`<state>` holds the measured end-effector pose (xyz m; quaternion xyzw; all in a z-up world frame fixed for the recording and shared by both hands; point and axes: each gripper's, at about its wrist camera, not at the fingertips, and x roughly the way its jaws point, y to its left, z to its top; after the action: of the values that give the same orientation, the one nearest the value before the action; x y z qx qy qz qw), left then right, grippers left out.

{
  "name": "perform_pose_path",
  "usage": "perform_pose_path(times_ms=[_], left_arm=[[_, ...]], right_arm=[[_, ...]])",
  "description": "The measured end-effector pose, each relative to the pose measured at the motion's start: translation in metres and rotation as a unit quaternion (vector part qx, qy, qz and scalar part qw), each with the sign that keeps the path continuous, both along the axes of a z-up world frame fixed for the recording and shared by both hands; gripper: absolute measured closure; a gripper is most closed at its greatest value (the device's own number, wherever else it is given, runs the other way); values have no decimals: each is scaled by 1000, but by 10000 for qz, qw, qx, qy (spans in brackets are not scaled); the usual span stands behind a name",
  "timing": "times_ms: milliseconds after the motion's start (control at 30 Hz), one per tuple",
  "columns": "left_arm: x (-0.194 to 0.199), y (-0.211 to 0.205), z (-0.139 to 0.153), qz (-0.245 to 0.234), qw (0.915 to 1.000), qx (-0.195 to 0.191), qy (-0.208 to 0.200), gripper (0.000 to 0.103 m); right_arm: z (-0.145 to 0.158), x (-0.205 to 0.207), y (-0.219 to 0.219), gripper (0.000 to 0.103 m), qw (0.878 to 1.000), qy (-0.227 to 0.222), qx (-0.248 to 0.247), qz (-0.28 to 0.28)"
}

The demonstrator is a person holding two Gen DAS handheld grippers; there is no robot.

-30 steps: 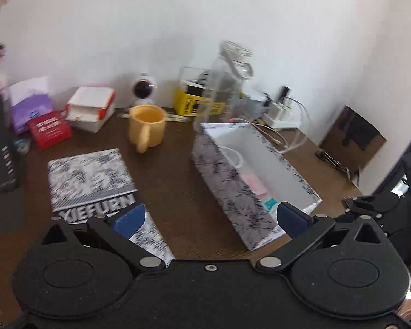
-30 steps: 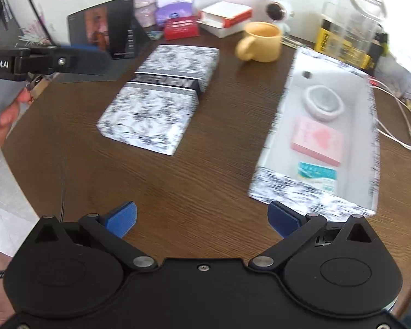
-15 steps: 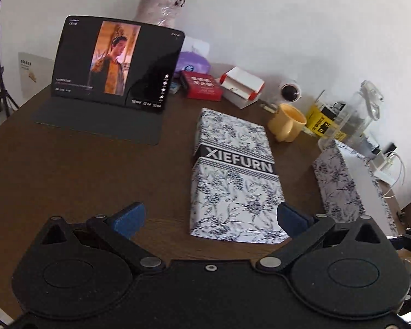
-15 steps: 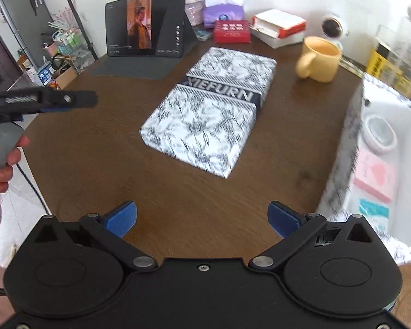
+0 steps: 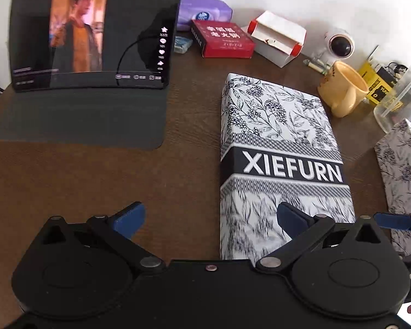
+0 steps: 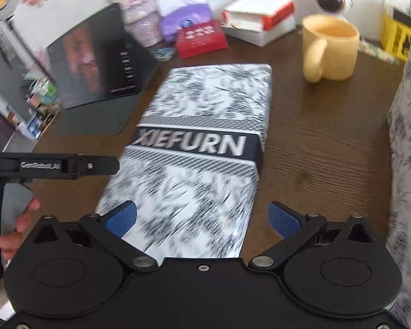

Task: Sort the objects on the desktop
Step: 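Grasp the XIEFURN floral box with the left tool while the right tool grasps it too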

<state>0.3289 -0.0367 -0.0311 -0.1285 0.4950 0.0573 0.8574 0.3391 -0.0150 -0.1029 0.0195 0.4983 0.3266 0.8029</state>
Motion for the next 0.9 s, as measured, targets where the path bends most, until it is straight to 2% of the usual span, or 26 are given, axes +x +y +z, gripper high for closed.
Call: perform_pose_path(times_ms=[200,300,667,833,900], left_arm=[[27,1,-27,92,9989,-458,64,0],[26,2,-34,183,9973,-708,11,0],[-5,-24,-33,-158,9968,-761,192,0],[-18,-39,-37,-325,9970,-697,-34,0],[-19,-46,-38,-247,9978,-601,-106,0]], right_arm=[[-30,18,4,0,9991,74,362,-223],[-33,16,8,0,9988,-136,439,-154],[-33,-3,6,0,9986,-216,479,49],[-36,-15,4,0,9973,-429,602,39],[-36,-18,4,0,9968,-525,609,-35]])
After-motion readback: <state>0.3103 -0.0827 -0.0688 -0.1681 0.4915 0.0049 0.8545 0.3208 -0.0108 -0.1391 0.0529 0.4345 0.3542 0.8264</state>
